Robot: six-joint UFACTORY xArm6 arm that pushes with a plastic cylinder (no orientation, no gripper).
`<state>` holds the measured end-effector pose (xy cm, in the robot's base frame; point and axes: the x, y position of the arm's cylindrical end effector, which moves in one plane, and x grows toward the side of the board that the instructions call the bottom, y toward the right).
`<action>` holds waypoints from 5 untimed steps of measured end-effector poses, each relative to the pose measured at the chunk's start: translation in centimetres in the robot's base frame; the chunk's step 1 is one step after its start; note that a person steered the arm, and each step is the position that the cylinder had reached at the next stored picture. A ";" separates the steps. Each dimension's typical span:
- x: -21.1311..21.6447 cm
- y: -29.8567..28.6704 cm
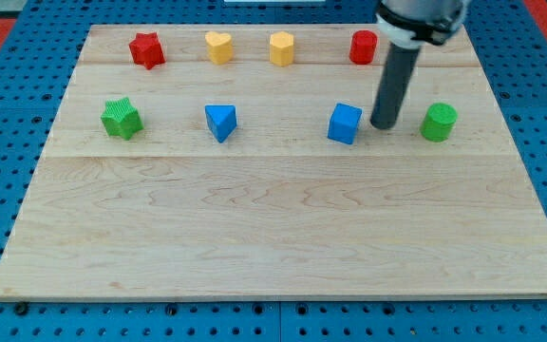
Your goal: Push the green circle downwards
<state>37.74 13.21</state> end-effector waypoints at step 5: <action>4.5 5.3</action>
<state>42.20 18.54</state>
